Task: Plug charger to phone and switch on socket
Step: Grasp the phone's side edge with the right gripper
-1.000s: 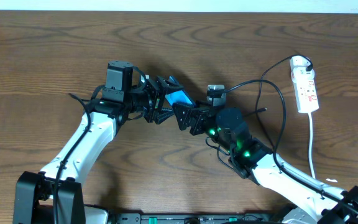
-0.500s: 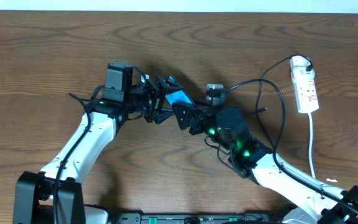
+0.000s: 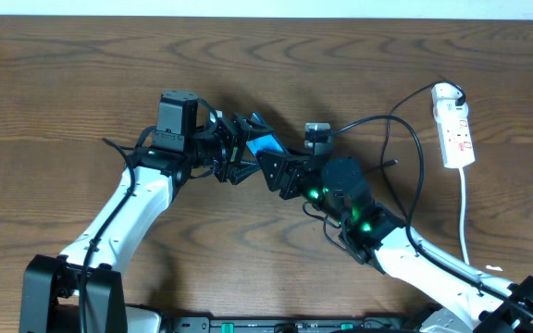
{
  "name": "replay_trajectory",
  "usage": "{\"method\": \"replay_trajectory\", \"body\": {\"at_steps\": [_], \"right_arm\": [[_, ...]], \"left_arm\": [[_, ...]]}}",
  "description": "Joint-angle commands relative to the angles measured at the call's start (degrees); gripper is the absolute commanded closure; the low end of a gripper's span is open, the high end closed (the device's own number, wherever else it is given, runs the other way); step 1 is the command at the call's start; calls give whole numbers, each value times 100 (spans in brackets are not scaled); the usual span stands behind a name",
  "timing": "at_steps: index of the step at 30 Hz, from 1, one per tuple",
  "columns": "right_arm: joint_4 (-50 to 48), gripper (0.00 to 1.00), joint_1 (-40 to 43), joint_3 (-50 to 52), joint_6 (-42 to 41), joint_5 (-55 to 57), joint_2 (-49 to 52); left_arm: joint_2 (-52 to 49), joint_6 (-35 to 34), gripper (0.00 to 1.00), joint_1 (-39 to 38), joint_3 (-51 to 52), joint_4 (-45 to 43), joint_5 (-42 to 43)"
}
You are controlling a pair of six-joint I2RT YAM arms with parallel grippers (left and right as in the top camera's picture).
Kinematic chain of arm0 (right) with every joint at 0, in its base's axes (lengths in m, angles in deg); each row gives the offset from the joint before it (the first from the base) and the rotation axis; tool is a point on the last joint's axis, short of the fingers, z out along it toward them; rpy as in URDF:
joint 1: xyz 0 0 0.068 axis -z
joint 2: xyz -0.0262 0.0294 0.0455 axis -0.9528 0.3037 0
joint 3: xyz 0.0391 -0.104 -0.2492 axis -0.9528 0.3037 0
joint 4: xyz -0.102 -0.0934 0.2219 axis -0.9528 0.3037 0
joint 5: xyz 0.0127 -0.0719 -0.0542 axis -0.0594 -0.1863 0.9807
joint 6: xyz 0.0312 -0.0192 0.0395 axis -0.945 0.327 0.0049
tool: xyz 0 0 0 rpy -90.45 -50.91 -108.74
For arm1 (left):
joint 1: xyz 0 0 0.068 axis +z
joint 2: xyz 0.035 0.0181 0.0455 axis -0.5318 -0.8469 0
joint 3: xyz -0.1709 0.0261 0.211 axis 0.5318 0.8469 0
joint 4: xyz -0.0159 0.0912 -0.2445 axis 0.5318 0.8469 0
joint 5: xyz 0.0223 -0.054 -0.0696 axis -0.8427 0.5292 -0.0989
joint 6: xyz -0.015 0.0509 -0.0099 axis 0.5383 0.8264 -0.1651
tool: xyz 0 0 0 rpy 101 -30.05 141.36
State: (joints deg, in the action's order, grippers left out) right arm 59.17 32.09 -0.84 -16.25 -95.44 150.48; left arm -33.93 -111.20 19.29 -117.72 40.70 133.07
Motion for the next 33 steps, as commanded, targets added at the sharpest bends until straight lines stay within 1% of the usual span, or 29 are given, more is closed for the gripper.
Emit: {"method": "replay_trajectory", "body": {"at_steps": [1, 6, 8, 14, 18, 19, 31, 32, 33], "right_arm": [[4, 43, -146, -120, -17, 11, 9], [22, 65, -245, -120, 0, 321, 9], [20, 71, -271, -120, 33, 374, 9], [-7, 85, -275, -120, 42, 378, 9], [-22, 97, -273, -120, 35, 376, 9], [-22, 99, -273, -120, 33, 376, 9], [-17, 99, -273, -120, -20, 398, 7], [-15, 99, -273, -120, -20, 398, 7], [-11, 99, -273, -120, -20, 398, 7]], "left_arm": [[96, 96, 32, 17, 4, -50, 219], [96, 96, 32, 17, 4, -50, 219], [96, 94, 32, 17, 4, -50, 221], [96, 94, 32, 17, 4, -50, 219], [96, 74, 31, 17, 4, -50, 258], [96, 70, 32, 17, 4, -52, 291], [96, 74, 30, 17, 4, -52, 415], [96, 74, 20, 17, 4, -52, 415], [96, 74, 16, 17, 4, -52, 417]]}}
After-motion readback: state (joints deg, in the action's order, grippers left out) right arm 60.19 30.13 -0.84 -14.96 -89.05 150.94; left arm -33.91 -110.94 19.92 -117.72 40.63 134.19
